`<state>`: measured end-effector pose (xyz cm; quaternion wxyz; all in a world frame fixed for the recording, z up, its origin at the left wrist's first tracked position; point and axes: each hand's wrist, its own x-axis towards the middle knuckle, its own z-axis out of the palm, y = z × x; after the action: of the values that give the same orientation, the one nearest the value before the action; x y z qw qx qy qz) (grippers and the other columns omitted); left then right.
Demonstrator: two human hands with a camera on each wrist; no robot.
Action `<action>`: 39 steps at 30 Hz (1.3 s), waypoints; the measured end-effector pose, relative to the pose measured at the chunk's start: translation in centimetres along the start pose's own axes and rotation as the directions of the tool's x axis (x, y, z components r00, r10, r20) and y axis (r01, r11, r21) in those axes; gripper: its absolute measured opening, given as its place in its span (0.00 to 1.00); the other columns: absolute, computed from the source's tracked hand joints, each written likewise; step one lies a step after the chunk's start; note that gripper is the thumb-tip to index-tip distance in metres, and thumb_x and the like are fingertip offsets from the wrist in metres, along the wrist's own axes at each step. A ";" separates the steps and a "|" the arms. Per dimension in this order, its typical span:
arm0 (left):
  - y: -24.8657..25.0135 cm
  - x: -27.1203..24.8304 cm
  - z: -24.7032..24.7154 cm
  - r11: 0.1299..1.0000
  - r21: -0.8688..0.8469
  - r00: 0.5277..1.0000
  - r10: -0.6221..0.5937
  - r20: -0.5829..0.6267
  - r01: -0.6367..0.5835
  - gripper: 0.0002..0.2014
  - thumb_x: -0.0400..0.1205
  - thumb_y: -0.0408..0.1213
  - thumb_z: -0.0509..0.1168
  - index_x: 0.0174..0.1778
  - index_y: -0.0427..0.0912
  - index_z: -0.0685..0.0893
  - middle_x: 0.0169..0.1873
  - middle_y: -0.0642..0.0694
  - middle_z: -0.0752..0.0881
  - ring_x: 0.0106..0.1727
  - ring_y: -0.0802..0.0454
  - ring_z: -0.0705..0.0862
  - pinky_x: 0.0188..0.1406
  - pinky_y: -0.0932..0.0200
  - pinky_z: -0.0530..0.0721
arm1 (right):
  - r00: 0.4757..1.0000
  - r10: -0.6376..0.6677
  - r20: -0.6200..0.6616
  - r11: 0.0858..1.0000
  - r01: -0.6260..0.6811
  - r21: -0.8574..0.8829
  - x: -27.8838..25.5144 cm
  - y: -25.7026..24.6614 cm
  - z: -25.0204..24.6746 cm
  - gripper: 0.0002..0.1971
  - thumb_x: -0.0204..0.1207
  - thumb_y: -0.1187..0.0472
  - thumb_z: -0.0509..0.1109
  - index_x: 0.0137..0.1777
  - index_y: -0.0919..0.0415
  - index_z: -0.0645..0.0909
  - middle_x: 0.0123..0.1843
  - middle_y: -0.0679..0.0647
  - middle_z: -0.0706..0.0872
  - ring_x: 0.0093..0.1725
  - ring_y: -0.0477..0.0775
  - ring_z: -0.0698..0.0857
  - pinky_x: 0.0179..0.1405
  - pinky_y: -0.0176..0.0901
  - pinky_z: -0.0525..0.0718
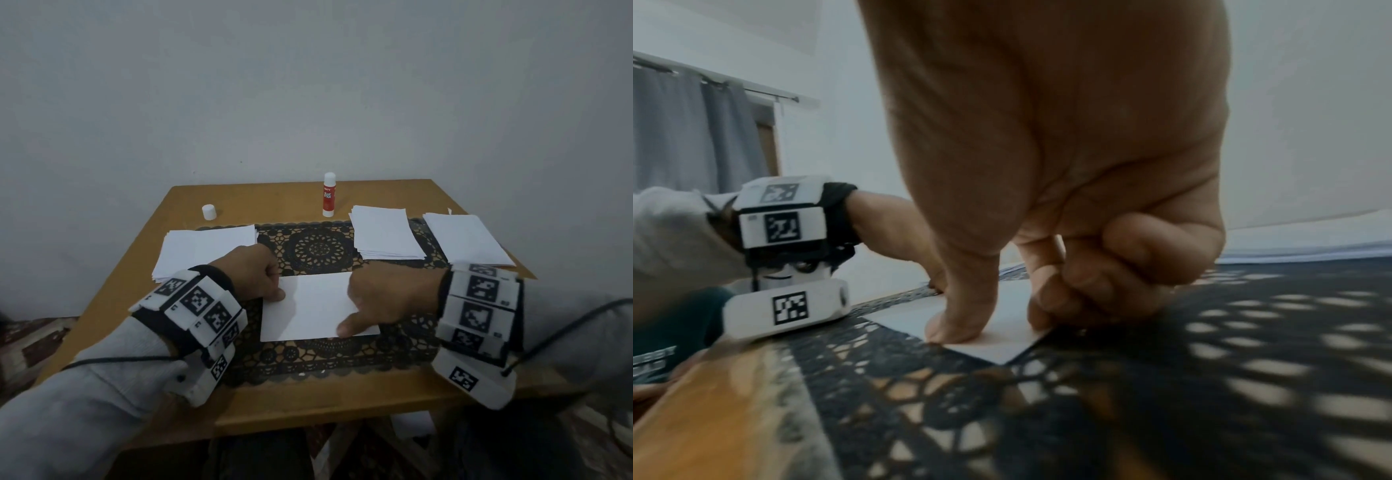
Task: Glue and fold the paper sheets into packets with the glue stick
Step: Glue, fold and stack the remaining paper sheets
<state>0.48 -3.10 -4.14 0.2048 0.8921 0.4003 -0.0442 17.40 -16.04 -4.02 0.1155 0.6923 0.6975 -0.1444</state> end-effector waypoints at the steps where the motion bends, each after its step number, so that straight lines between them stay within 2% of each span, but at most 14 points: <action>1: 0.0 0.0 0.0 1.000 -0.001 1.000 0.000 -0.001 0.000 0.07 0.75 0.41 0.75 0.41 0.41 0.86 0.39 0.48 0.86 0.39 0.56 0.80 0.33 0.64 0.76 | 1.000 0.013 0.010 1.000 -0.013 -0.004 -0.2 0.6 0.1 0.31 0.72 0.32 0.69 0.40 0.66 0.81 0.33 0.53 0.80 0.32 0.51 0.75 0.31 0.43 0.72; 3: 0.0 0.0 0.0 1.000 -0.003 1.000 0.001 -0.003 -0.001 0.07 0.75 0.40 0.75 0.41 0.41 0.86 0.41 0.47 0.87 0.40 0.55 0.81 0.35 0.63 0.77 | 0.999 0.041 0.032 0.999 -0.041 -0.009 -0.6 1.5 -0.2 0.31 0.72 0.33 0.70 0.41 0.67 0.81 0.33 0.53 0.79 0.32 0.50 0.74 0.31 0.42 0.70; 6: 0.0 -0.1 0.0 1.000 0.000 1.000 0.000 -0.004 0.000 0.07 0.75 0.40 0.75 0.40 0.42 0.85 0.41 0.48 0.86 0.41 0.55 0.80 0.35 0.63 0.77 | 0.994 0.105 0.012 0.994 -0.105 -0.041 -1.1 2.3 -0.9 0.26 0.70 0.35 0.74 0.33 0.60 0.74 0.30 0.49 0.77 0.30 0.47 0.73 0.30 0.41 0.69; 9: 0.2 -0.1 0.1 1.000 0.014 1.000 0.001 -0.006 -0.001 0.07 0.76 0.40 0.74 0.41 0.42 0.84 0.39 0.49 0.84 0.38 0.57 0.78 0.31 0.66 0.74 | 0.979 0.153 -0.134 0.983 -0.164 -0.082 -1.7 1.5 -1.3 0.21 0.73 0.37 0.72 0.49 0.55 0.75 0.45 0.49 0.82 0.44 0.51 0.79 0.35 0.42 0.74; 11: 0.2 -0.1 0.1 1.000 0.013 1.000 0.003 -0.003 -0.003 0.07 0.76 0.40 0.74 0.41 0.42 0.84 0.38 0.50 0.83 0.38 0.57 0.78 0.30 0.66 0.73 | 0.993 0.084 -0.078 0.995 -0.088 -0.054 -2.8 0.1 -1.4 0.31 0.77 0.35 0.66 0.70 0.56 0.72 0.68 0.55 0.80 0.64 0.56 0.78 0.57 0.50 0.80; 12: 0.2 -0.1 0.1 1.000 0.011 1.000 0.004 0.000 -0.004 0.06 0.76 0.40 0.74 0.40 0.43 0.84 0.37 0.51 0.83 0.37 0.58 0.78 0.30 0.66 0.73 | 1.000 0.017 0.016 0.998 -0.017 -0.055 -3.6 -0.8 -1.2 0.37 0.79 0.34 0.62 0.79 0.58 0.64 0.79 0.57 0.71 0.75 0.59 0.71 0.71 0.54 0.75; 14: 0.2 0.0 0.0 1.000 0.009 1.000 0.003 0.001 -0.003 0.06 0.76 0.39 0.74 0.39 0.44 0.83 0.37 0.51 0.83 0.37 0.58 0.78 0.31 0.65 0.72 | 0.978 -0.107 0.177 0.988 0.124 -0.088 -4.8 -2.4 -0.3 0.44 0.80 0.33 0.55 0.86 0.61 0.49 0.87 0.58 0.50 0.85 0.58 0.52 0.84 0.56 0.58; 17: 0.3 -0.1 0.0 1.000 0.008 1.000 0.001 -0.001 -0.001 0.06 0.76 0.40 0.74 0.39 0.43 0.83 0.37 0.51 0.83 0.38 0.58 0.78 0.31 0.65 0.72 | 0.969 -0.086 0.231 0.991 0.107 -0.083 -3.5 -1.8 0.3 0.48 0.80 0.31 0.52 0.86 0.61 0.37 0.87 0.56 0.36 0.86 0.57 0.40 0.84 0.54 0.48; 21: 0.3 -0.2 0.0 1.000 0.011 1.000 -0.004 -0.002 0.004 0.06 0.76 0.40 0.74 0.40 0.44 0.83 0.37 0.52 0.82 0.38 0.58 0.77 0.31 0.65 0.72 | 0.979 0.042 0.198 0.997 -0.029 -0.070 -0.9 -0.6 -0.6 0.49 0.79 0.29 0.49 0.85 0.64 0.34 0.86 0.58 0.34 0.86 0.58 0.38 0.85 0.54 0.46; 25: 0.3 -0.1 0.1 1.000 0.011 1.000 -0.008 0.011 0.008 0.06 0.76 0.40 0.73 0.39 0.44 0.83 0.36 0.52 0.82 0.37 0.59 0.77 0.31 0.66 0.72 | 0.962 -0.060 0.265 0.991 0.089 -0.100 -1.7 -2.5 0.8 0.53 0.77 0.26 0.50 0.84 0.64 0.30 0.85 0.59 0.28 0.85 0.60 0.33 0.84 0.54 0.44; 27: 0.3 -0.1 0.0 1.000 0.011 1.000 -0.004 0.011 0.004 0.06 0.77 0.40 0.73 0.40 0.43 0.83 0.36 0.52 0.82 0.37 0.59 0.77 0.31 0.66 0.72 | 0.958 -0.081 0.275 0.992 0.104 -0.071 -2.2 -2.3 0.7 0.52 0.78 0.27 0.50 0.84 0.63 0.31 0.85 0.58 0.29 0.85 0.58 0.33 0.83 0.52 0.43; 31: 0.3 0.0 0.0 1.000 0.018 1.000 0.010 0.005 -0.010 0.07 0.76 0.40 0.74 0.38 0.45 0.82 0.37 0.51 0.82 0.37 0.58 0.77 0.30 0.66 0.71 | 0.969 0.074 0.235 0.996 -0.058 -0.073 -2.0 -0.4 -0.2 0.52 0.78 0.28 0.49 0.84 0.65 0.30 0.85 0.60 0.30 0.85 0.58 0.34 0.84 0.54 0.46; 36: 0.2 0.1 0.1 1.000 0.020 1.000 0.006 0.007 -0.007 0.07 0.76 0.40 0.73 0.40 0.43 0.83 0.37 0.51 0.83 0.37 0.58 0.77 0.30 0.66 0.72 | 0.953 -0.084 0.290 0.990 0.113 -0.086 -4.3 -3.0 1.6 0.52 0.77 0.26 0.47 0.84 0.62 0.29 0.85 0.59 0.28 0.84 0.58 0.32 0.81 0.50 0.39; 39: 0.2 0.0 0.0 1.000 0.017 1.000 -0.002 -0.002 0.002 0.07 0.76 0.40 0.74 0.40 0.43 0.84 0.37 0.50 0.83 0.38 0.57 0.78 0.32 0.65 0.74 | 0.966 -0.078 0.246 0.990 0.104 -0.093 -3.2 -2.9 1.1 0.49 0.78 0.27 0.45 0.85 0.62 0.32 0.85 0.58 0.31 0.85 0.57 0.35 0.81 0.50 0.40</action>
<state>0.59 -3.24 -4.05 0.1966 0.8935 0.4009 -0.0470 14.56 -19.37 -3.76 0.2289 0.6298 0.7160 -0.1958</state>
